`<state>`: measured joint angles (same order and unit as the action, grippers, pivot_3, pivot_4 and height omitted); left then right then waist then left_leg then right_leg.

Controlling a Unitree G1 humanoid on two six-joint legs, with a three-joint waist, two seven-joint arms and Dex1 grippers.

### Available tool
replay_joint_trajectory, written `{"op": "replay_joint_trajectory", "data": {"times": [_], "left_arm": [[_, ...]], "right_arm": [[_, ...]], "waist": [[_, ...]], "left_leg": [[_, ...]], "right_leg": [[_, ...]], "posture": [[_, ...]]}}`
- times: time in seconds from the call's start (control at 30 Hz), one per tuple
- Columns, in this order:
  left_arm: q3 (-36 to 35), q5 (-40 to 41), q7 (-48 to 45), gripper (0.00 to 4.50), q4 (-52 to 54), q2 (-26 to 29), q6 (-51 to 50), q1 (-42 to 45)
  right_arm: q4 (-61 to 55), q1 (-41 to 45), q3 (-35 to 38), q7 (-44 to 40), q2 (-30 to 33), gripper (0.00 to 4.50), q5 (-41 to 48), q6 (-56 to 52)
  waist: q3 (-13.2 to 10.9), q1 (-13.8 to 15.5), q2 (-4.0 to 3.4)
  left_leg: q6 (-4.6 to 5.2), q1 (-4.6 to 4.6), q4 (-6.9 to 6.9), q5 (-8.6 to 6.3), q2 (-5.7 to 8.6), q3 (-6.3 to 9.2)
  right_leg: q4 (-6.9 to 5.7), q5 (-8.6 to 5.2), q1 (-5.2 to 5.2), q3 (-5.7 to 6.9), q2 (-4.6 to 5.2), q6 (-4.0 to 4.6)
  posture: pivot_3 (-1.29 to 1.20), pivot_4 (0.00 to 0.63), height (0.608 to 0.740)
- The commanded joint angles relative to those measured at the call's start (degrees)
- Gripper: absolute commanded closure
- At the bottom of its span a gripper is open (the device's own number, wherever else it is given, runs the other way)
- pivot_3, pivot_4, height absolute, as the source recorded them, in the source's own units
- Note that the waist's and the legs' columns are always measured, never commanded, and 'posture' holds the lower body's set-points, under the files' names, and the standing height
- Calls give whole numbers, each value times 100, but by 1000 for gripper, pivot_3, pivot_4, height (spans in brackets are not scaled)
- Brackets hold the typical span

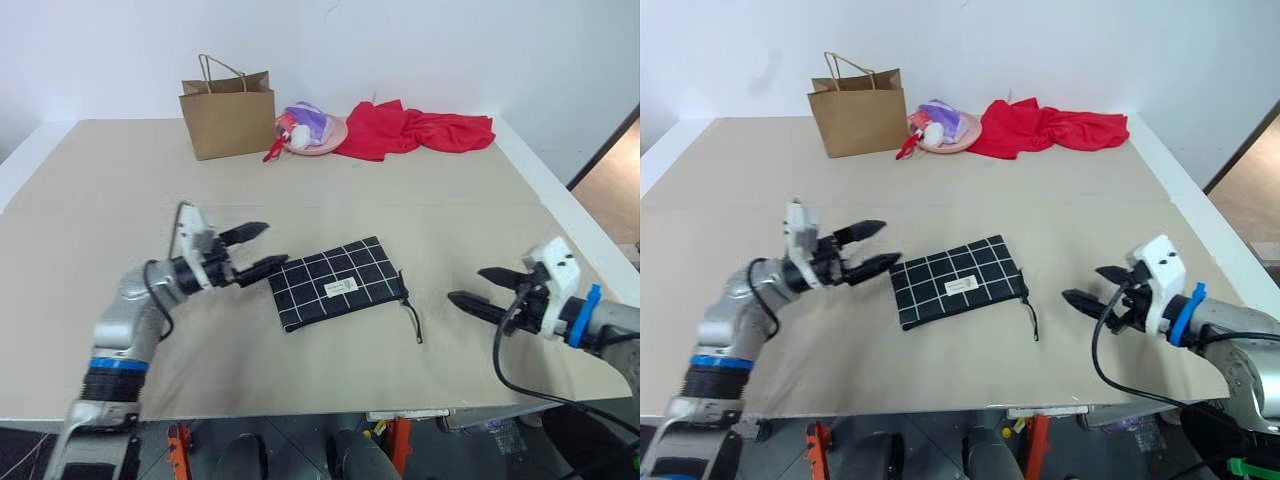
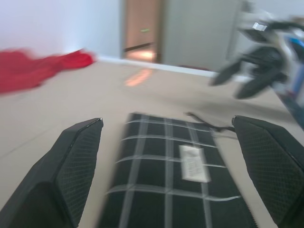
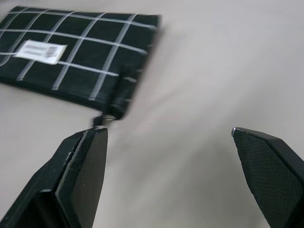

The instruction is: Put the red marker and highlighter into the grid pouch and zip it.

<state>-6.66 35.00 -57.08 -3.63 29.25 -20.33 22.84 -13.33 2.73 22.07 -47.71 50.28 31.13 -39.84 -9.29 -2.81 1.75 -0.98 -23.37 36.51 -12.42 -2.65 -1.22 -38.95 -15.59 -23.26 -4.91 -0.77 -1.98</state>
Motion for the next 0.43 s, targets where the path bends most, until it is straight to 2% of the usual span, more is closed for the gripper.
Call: {"op": "replay_joint_trajectory", "data": {"times": [0.03, 0.13, 0.23, 0.43], "left_arm": [[-551, 280, 464, 16, 526, 435, -804, -510], [-987, 470, 703, 16, 536, 813, -1397, -858], [-1385, 477, 1065, 16, 580, 949, -1548, -1119], [-1857, 700, 1490, 16, 1116, 882, -1804, -1551]], "right_arm": [[342, 3, 372, -220, 54, 0, -43, 488], [773, 150, 424, -329, 113, 0, -88, 732], [1250, 448, 350, -376, 142, 0, -171, 949], [1872, 1136, -154, -393, -58, 0, -394, 1185]], "waist": [[0, 1, 0], [-3, 7, 4], [-4, 17, 6], [-6, 15, 10]], "left_leg": [[0, 0, -1, 0, 0, 0], [0, 0, -2, 0, 0, 1], [-3, 1, 2, 3, 1, 1], [-5, 4, 3, 3, -1, -14]], "right_leg": [[0, 0, 0, 0, 1, 0], [0, -2, 0, 2, 4, 2], [-1, 2, 1, 5, 6, 6], [-1, 5, 0, -3, 9, 6]], "posture": [[0, 150, 740], [0, 150, 740], [0, 150, 740], [0, 150, 740]]}}
